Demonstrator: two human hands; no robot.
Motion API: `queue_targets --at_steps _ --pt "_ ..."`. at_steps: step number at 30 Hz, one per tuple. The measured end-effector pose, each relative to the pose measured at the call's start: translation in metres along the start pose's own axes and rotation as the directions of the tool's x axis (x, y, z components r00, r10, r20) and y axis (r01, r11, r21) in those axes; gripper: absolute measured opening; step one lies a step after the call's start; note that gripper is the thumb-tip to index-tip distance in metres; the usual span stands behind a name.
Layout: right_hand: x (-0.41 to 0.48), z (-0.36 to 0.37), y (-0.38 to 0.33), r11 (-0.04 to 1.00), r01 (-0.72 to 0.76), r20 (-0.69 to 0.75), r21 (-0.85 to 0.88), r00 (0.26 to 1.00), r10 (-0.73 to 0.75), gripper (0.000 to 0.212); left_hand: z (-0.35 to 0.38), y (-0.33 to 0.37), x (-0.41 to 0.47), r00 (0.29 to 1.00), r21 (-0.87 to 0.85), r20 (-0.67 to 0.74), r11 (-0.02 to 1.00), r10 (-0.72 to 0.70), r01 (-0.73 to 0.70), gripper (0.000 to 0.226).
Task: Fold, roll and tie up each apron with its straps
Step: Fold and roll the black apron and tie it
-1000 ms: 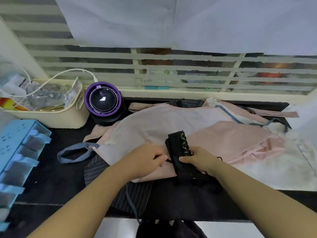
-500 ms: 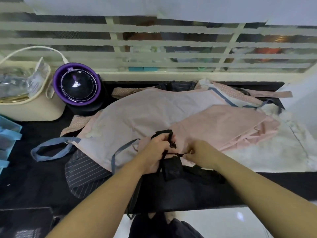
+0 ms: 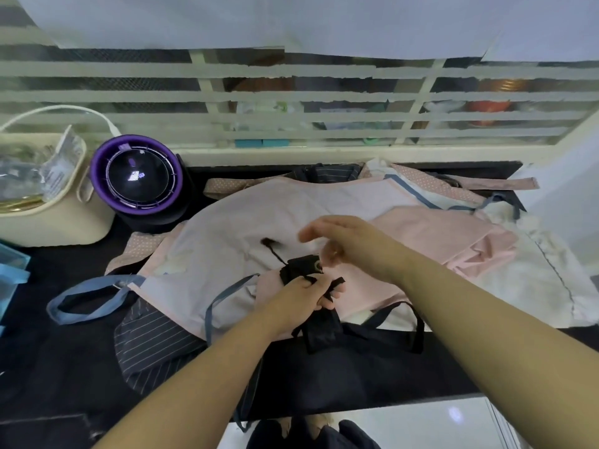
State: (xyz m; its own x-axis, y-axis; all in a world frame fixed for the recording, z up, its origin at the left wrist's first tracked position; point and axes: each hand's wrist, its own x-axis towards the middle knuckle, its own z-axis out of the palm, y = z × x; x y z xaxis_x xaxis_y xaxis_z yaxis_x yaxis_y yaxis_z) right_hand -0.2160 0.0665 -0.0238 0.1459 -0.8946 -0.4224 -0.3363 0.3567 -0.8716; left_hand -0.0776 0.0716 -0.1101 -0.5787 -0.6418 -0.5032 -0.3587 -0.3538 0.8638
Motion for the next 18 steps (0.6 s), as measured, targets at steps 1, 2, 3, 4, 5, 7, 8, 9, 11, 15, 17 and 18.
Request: queue_targets --at_steps 1,2,3,4,5,7,8,9,11,15,17,18 --pt "0.0 -0.007 0.009 0.998 0.002 -0.037 -0.065 0.999 -0.005 0.025 0.0 0.0 0.001 1.0 -0.053 -0.008 0.999 -0.007 0.006 0.034" --pt "-0.002 -0.011 0.019 0.981 -0.015 -0.015 -0.195 1.0 0.013 0.027 0.0 -0.001 0.001 1.0 -0.085 -0.015 0.996 -0.022 0.021 0.035" --pt "-0.004 -0.012 0.03 0.939 -0.035 0.04 -0.342 0.998 0.052 0.03 -0.001 -0.002 0.001 0.999 -0.101 -0.019 0.994 -0.038 0.036 0.037" --pt "-0.006 -0.011 0.042 0.886 -0.038 0.086 -0.461 0.992 0.087 0.029 -0.002 -0.003 0.004 0.999 -0.091 -0.019 0.995 -0.048 0.046 0.038" --pt "-0.007 -0.009 0.052 0.847 -0.023 0.098 -0.531 0.991 0.088 0.024 -0.003 -0.004 0.005 0.998 -0.088 -0.009 0.994 -0.058 0.057 0.039" --pt "-0.01 -0.004 0.063 0.841 0.004 0.021 -0.541 1.0 0.008 0.015 -0.005 -0.005 0.005 0.998 -0.09 -0.004 0.994 -0.069 0.068 0.04" --pt "-0.012 -0.005 0.065 0.873 -0.003 -0.04 -0.487 0.999 -0.018 0.014 -0.006 -0.006 0.006 0.997 -0.098 -0.013 0.993 -0.07 0.068 0.04" --pt "-0.014 -0.007 0.068 0.924 -0.019 -0.1 -0.381 0.995 -0.021 0.011 -0.006 -0.005 0.006 0.998 -0.106 -0.02 0.992 -0.066 0.063 0.04" --pt "-0.017 -0.007 0.071 0.995 -0.056 -0.191 -0.083 0.981 0.039 0.014 -0.006 -0.006 0.007 0.999 -0.093 -0.025 0.995 -0.038 0.036 0.04" --pt "-0.021 0.008 0.069 0.749 -0.013 -0.236 0.663 0.945 0.225 0.024 -0.007 -0.011 0.007 1.0 -0.03 -0.017 1.0 -0.005 0.005 0.039" --pt "-0.023 0.005 0.065 0.534 0.048 -0.256 0.844 0.911 0.323 0.027 -0.007 -0.012 0.007 0.999 0.013 -0.035 1.0 -0.008 0.009 0.038" --pt "-0.025 0.001 0.062 0.5 0.056 -0.26 0.864 0.9 0.349 0.029 -0.008 -0.011 0.008 0.999 0.025 -0.044 1.0 -0.012 0.013 0.038"
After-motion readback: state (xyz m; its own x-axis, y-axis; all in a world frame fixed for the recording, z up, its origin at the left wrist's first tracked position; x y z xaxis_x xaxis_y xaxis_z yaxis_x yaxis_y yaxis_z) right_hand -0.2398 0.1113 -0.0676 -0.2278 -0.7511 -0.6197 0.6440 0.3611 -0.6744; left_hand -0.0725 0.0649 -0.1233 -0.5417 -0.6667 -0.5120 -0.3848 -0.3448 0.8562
